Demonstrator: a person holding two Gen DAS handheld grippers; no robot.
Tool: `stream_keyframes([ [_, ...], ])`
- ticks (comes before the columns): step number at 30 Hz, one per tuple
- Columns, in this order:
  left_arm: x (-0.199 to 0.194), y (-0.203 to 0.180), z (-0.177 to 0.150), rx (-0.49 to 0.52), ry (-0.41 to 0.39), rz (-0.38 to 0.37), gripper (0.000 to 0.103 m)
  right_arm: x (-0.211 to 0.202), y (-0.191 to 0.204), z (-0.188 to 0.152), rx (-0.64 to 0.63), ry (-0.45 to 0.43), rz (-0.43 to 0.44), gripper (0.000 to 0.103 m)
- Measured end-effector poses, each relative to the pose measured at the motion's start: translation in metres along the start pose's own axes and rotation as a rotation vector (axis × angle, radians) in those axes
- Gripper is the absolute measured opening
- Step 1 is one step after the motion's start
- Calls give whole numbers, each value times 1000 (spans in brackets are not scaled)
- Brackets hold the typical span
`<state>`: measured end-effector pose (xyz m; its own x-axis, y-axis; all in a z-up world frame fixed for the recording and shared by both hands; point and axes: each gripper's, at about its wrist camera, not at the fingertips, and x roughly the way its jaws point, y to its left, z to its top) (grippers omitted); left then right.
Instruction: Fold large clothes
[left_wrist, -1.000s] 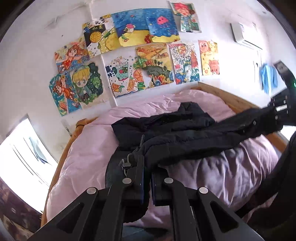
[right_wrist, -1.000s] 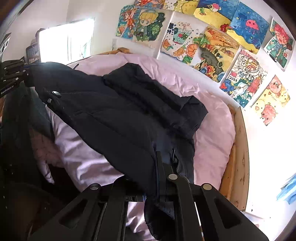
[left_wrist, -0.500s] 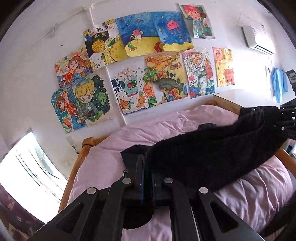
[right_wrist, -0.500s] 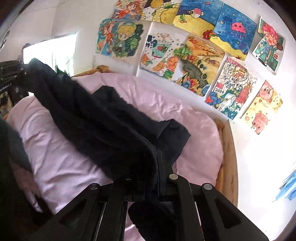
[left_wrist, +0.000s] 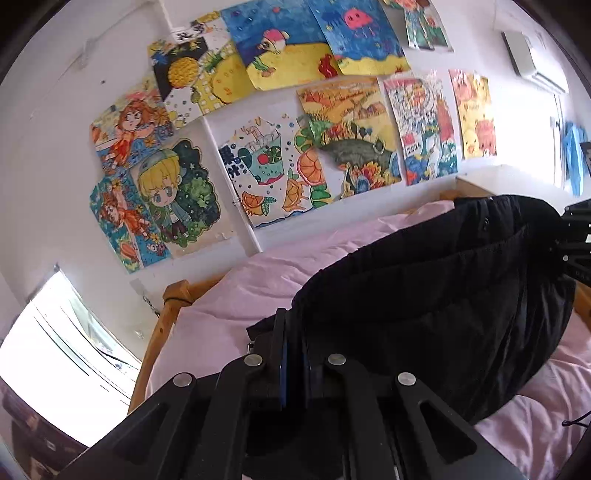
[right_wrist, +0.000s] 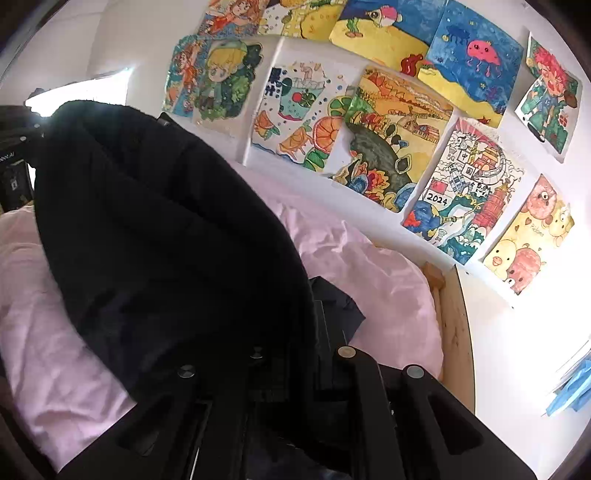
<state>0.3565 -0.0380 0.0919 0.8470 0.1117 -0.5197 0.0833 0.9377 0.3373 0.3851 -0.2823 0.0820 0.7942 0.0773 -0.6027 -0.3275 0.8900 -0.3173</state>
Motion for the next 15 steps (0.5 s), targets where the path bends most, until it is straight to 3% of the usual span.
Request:
stream_keyframes([
  [15,116,-12,2,0,93,-5,7,119,4,-7,-22,38,-8,9],
])
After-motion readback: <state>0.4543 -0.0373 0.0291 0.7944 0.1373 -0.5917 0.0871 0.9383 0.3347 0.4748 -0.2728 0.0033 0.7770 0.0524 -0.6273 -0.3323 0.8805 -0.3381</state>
